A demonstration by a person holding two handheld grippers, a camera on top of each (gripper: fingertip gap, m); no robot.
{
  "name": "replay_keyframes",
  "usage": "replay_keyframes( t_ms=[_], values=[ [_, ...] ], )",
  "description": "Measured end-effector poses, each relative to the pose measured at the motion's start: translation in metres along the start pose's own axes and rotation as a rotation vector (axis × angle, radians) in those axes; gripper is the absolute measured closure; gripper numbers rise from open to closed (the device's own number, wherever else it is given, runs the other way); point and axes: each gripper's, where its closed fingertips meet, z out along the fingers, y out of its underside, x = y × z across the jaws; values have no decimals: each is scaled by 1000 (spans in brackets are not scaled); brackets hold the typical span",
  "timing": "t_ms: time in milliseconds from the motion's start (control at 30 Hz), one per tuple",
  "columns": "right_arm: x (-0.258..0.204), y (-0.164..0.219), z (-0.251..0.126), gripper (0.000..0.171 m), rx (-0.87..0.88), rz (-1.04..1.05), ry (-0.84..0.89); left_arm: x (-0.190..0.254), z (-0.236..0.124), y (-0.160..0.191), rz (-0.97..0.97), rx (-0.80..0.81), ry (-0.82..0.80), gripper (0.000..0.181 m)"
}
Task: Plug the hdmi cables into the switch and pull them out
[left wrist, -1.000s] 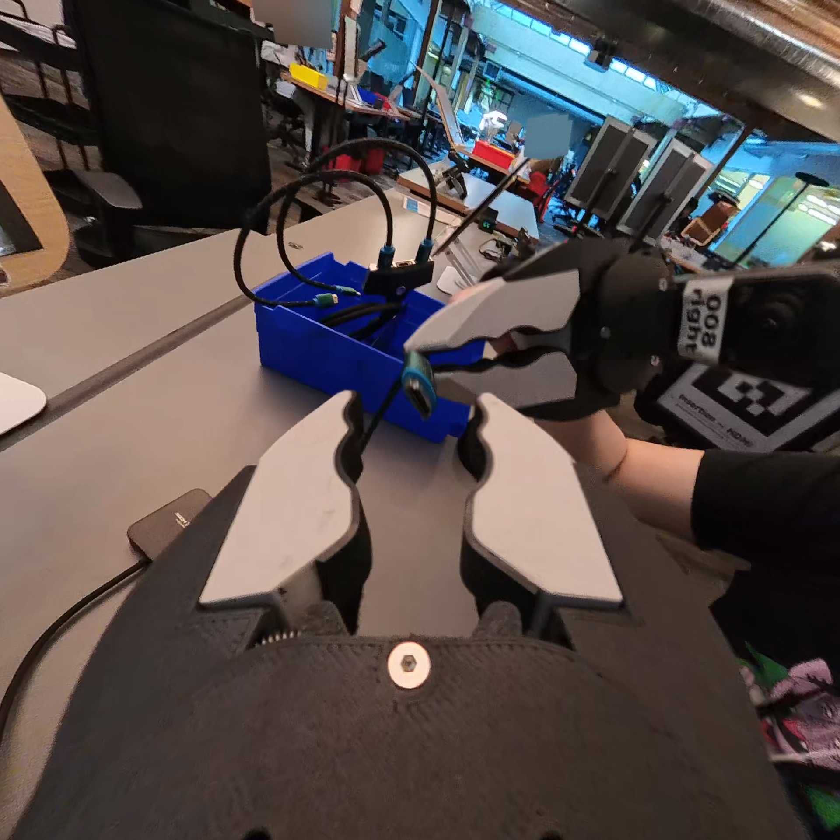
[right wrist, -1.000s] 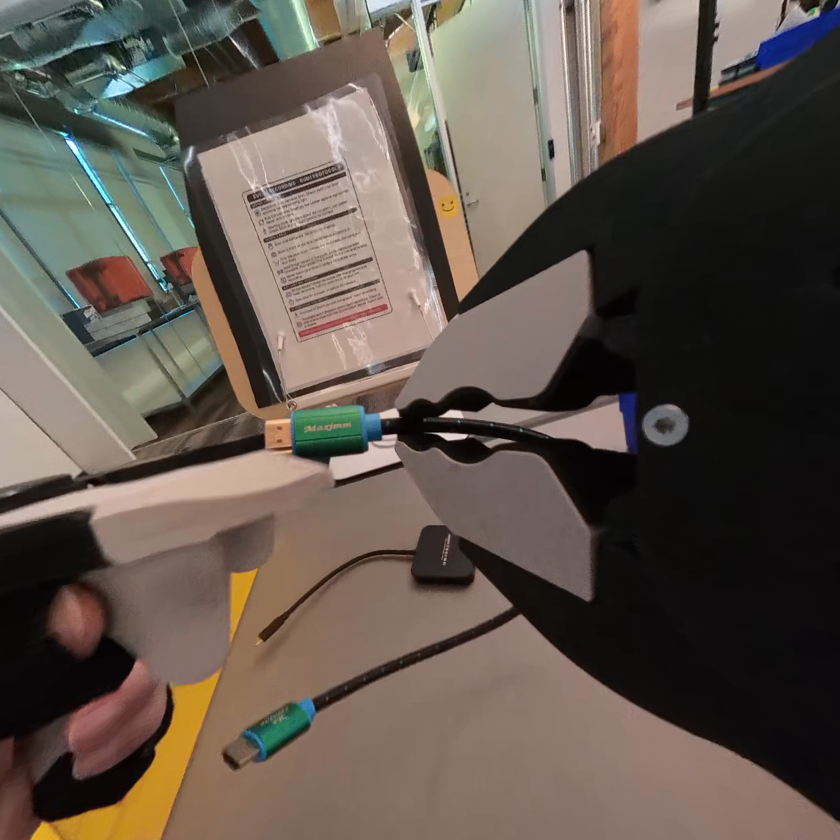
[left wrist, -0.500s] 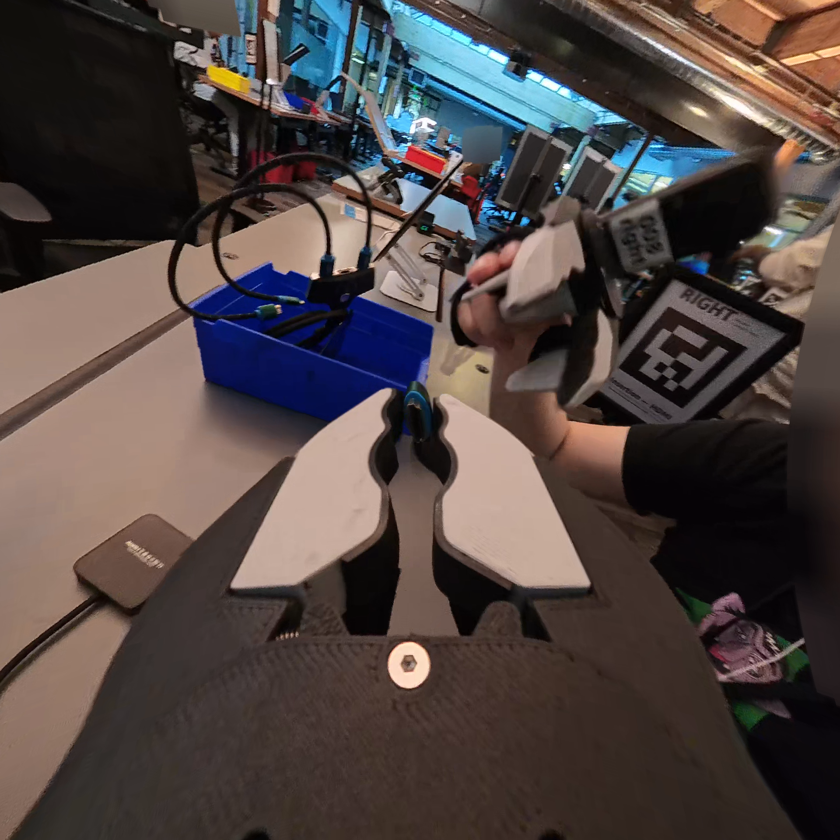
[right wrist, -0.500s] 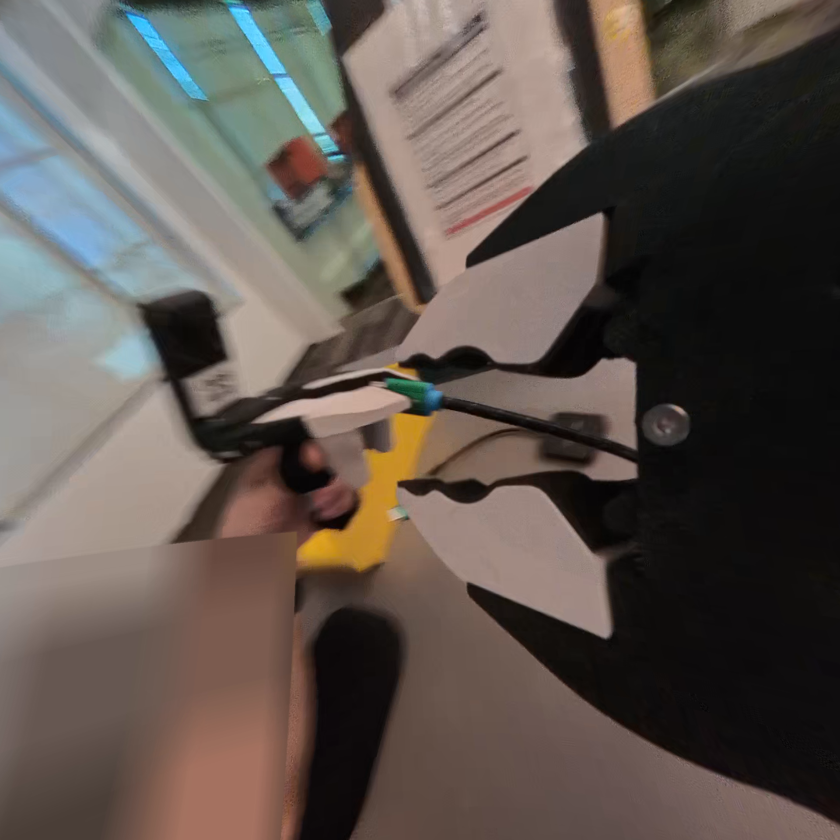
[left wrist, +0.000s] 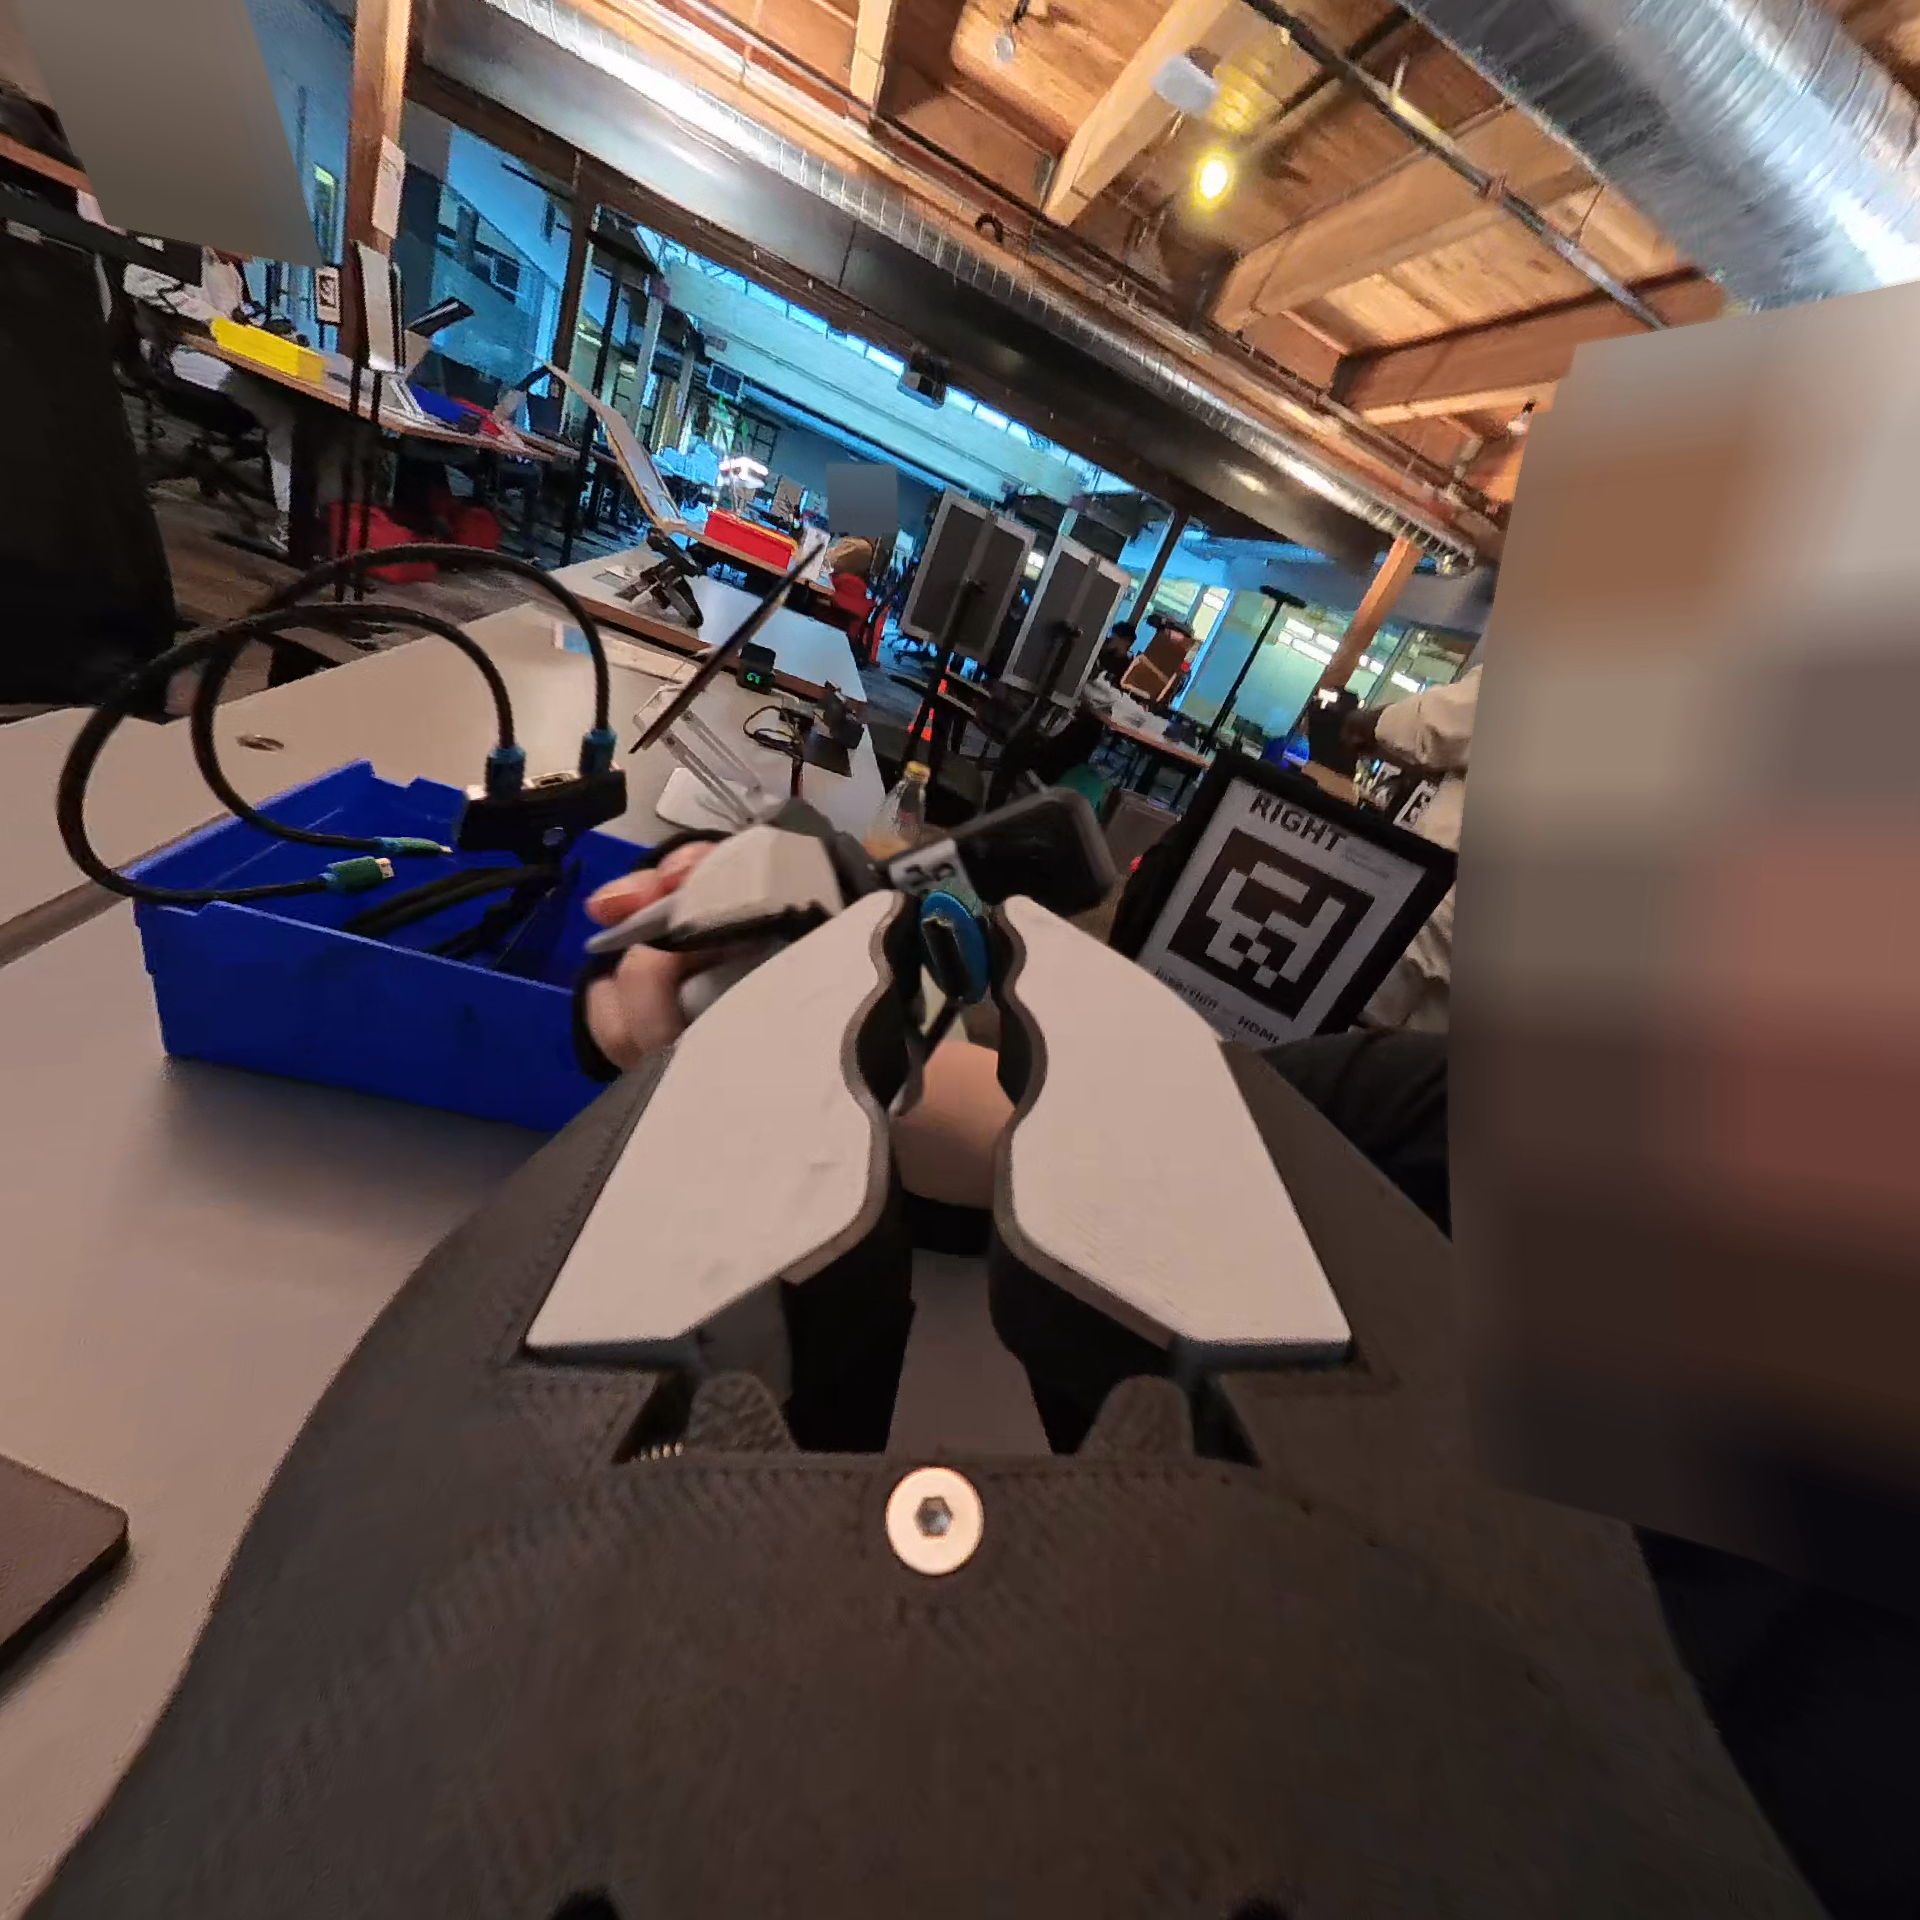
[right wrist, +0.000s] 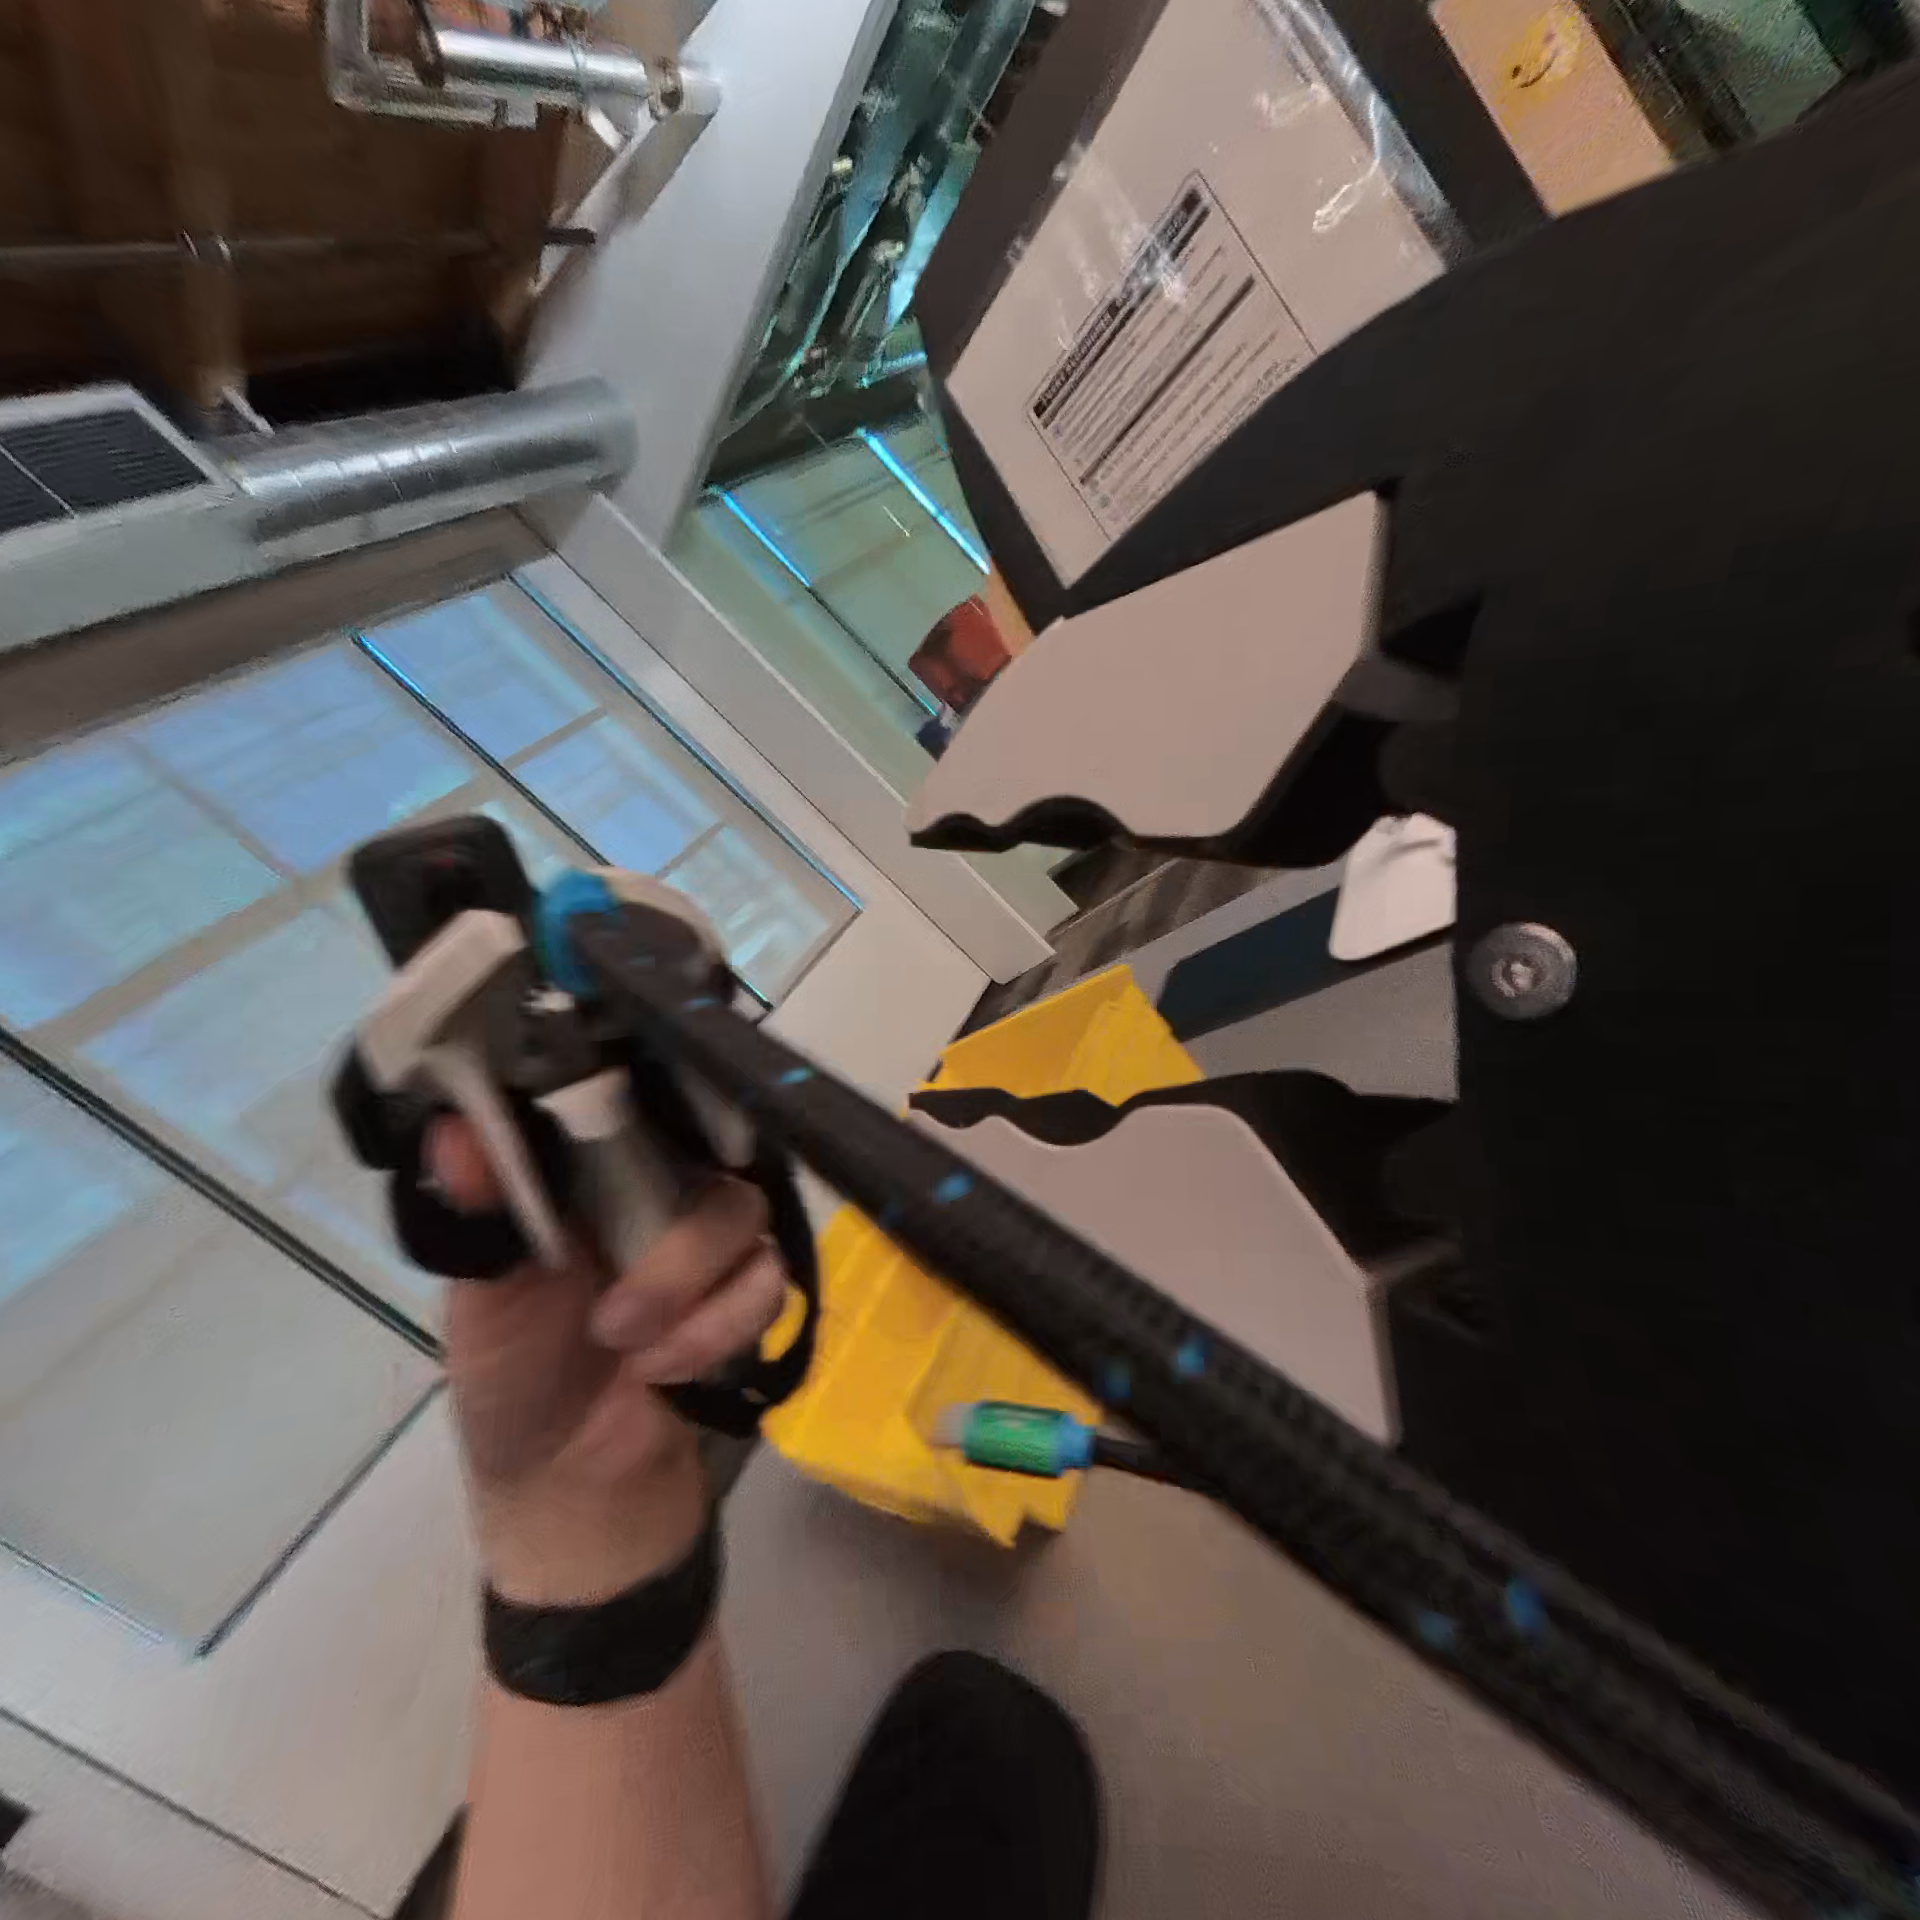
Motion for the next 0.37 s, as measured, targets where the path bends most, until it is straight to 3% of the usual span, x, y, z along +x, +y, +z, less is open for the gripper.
replay_keyframes(
  t_ms=[33,200,367],
  values=[
    [1,-10,1,127,28,15,22,-3,-3,-2,-19,14,1,170],
    [7,-43,-8,139,133,62,47,-19,-4,1,-43,18,-35,169],
    [13,-32,-3,153,4,14,83,-27,-4,4,-65,15,-60,168]
  ],
)
